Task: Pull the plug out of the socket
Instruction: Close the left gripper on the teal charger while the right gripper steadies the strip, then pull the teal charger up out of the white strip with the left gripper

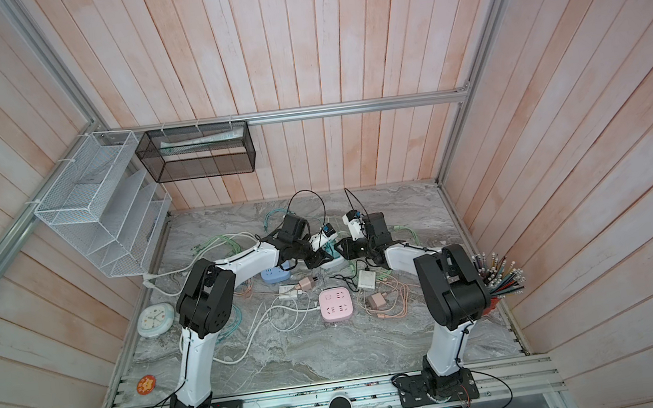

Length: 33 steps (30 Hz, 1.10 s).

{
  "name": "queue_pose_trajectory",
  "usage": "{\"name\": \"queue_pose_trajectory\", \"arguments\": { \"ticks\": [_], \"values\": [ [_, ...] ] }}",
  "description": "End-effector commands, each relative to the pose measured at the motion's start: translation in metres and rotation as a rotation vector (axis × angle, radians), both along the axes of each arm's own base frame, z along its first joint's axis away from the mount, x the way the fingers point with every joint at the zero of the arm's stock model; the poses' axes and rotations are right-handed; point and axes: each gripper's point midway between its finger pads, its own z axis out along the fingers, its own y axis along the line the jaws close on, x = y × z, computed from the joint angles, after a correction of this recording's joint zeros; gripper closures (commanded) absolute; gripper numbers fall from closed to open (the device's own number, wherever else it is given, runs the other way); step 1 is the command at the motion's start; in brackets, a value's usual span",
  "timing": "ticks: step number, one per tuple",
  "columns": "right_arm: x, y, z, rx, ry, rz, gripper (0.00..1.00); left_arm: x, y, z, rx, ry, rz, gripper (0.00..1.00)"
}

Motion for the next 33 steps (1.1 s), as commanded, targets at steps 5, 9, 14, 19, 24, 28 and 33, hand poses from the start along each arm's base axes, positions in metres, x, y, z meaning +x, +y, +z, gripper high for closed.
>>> {"name": "queue_pose_trajectory", "arguments": {
  "ticks": [5, 9, 14, 19, 24, 28, 33],
  "values": [
    [-0.040, -0.013, -0.070, -0.131, 0.218, 0.004, 0.71, 0.028, -0.010, 0.079, -0.154, -0.243, 0.058, 1.00],
    [-0.040, -0.014, -0.071, -0.137, 0.220, -0.003, 0.71, 0.026, -0.009, 0.082, -0.167, -0.203, 0.022, 1.00],
    [-0.040, -0.014, -0.071, -0.132, 0.222, -0.004, 0.71, 0.023, -0.002, 0.078, -0.199, -0.103, 0.000, 1.00],
    [-0.040, -0.014, -0.072, -0.130, 0.223, -0.009, 0.71, 0.023, 0.005, 0.078, -0.209, -0.084, 0.003, 1.00],
    [-0.037, -0.015, -0.069, -0.130, 0.213, -0.016, 0.71, 0.023, 0.015, 0.070, -0.188, -0.068, 0.024, 1.00],
    [-0.035, -0.014, -0.067, -0.123, 0.207, -0.020, 0.71, 0.030, 0.032, 0.070, -0.209, -0.032, 0.089, 1.00],
    [-0.033, -0.012, -0.067, -0.112, 0.206, -0.023, 0.71, 0.037, 0.055, 0.073, -0.286, 0.030, 0.182, 1.00]
  ]
}}
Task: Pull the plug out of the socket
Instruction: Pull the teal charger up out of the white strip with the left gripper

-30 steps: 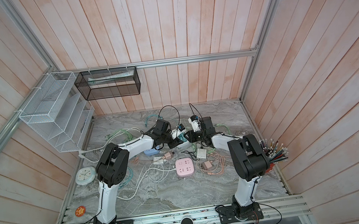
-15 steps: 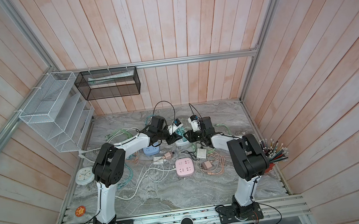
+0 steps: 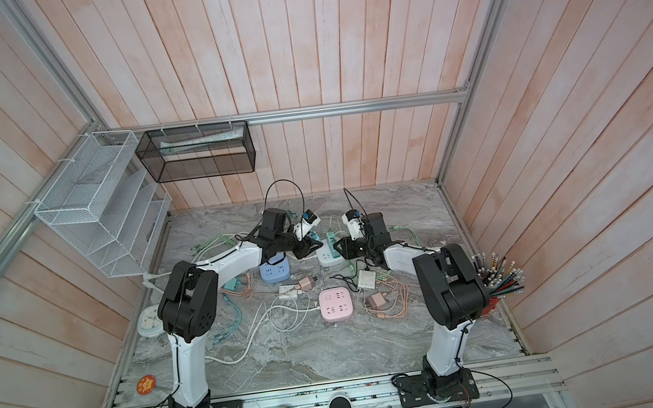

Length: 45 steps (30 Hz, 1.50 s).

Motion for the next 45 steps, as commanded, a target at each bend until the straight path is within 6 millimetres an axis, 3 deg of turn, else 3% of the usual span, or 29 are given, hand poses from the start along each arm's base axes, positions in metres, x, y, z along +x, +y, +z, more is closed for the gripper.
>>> {"name": "queue_pose_trajectory", "arguments": {
  "ticks": [1, 24, 38, 45],
  "values": [
    [-0.037, -0.013, -0.067, -0.104, 0.221, -0.011, 0.71, 0.007, 0.012, 0.026, -0.099, 0.018, 0.063, 1.00],
    [-0.033, -0.012, -0.053, -0.095, 0.194, -0.009, 0.66, 0.026, 0.028, -0.036, -0.071, 0.335, 0.269, 0.99],
    [-0.033, -0.011, -0.056, -0.098, 0.205, -0.006, 0.65, 0.029, 0.063, -0.079, 0.273, 0.481, 0.369, 0.99],
    [-0.033, -0.012, -0.058, -0.103, 0.209, -0.004, 0.64, 0.026, 0.068, -0.082, 0.342, 0.515, 0.368, 0.92]
  ]
}}
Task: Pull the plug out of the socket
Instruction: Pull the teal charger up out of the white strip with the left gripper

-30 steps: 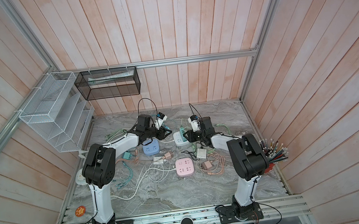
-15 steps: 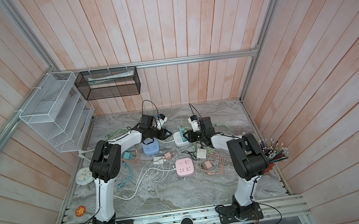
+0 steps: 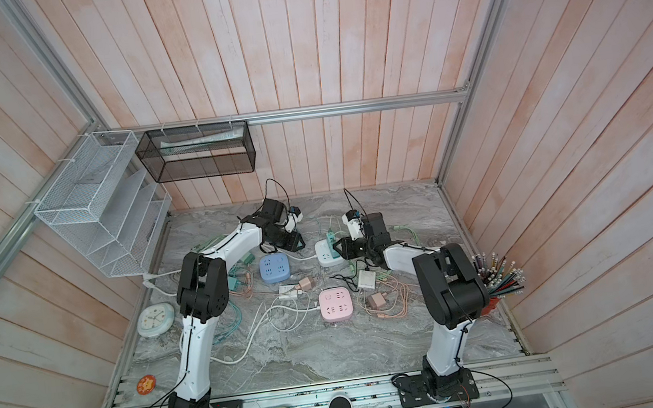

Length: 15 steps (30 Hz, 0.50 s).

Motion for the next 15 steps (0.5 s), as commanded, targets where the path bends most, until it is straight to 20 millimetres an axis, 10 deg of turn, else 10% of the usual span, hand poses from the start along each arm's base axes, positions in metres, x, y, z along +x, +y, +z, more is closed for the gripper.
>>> {"name": "queue_pose_trajectory", "arguments": {
  "ticks": [1, 12, 15],
  "values": [
    [-0.033, -0.011, -0.057, -0.099, 0.204, -0.001, 0.64, -0.012, 0.011, -0.017, 0.081, 0.071, -0.013, 0.86],
    [-0.031, -0.010, -0.049, -0.091, 0.184, -0.003, 0.61, -0.002, 0.006, 0.004, 0.097, 0.000, 0.006, 0.00],
    [-0.029, -0.010, -0.046, -0.085, 0.177, -0.005, 0.60, 0.002, 0.004, 0.017, 0.085, -0.027, 0.008, 0.00]
  ]
}}
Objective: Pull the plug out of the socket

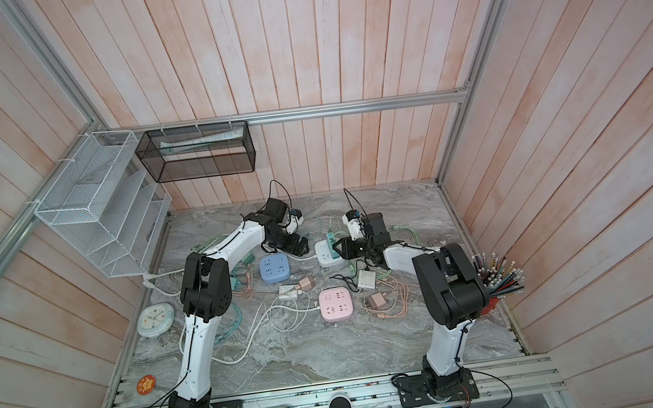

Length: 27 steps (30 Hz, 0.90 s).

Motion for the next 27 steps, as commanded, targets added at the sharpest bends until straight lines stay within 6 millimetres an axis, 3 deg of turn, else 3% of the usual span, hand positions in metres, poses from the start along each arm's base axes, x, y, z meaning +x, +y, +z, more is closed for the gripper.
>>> {"name": "queue_pose_trajectory", "arguments": {
  "ticks": [1, 14, 27],
  "values": [
    [-0.028, -0.009, -0.044, -0.081, 0.169, -0.005, 0.60, 0.010, -0.002, 0.024, -0.003, -0.059, 0.009, 0.00],
    [-0.019, -0.008, -0.014, -0.067, 0.094, -0.014, 0.50, -0.007, -0.027, 0.060, -0.079, -0.169, -0.078, 0.00],
    [-0.014, -0.006, 0.028, -0.075, 0.013, -0.036, 0.45, -0.030, -0.053, 0.029, -0.073, -0.116, -0.144, 0.00]
  ]
}}
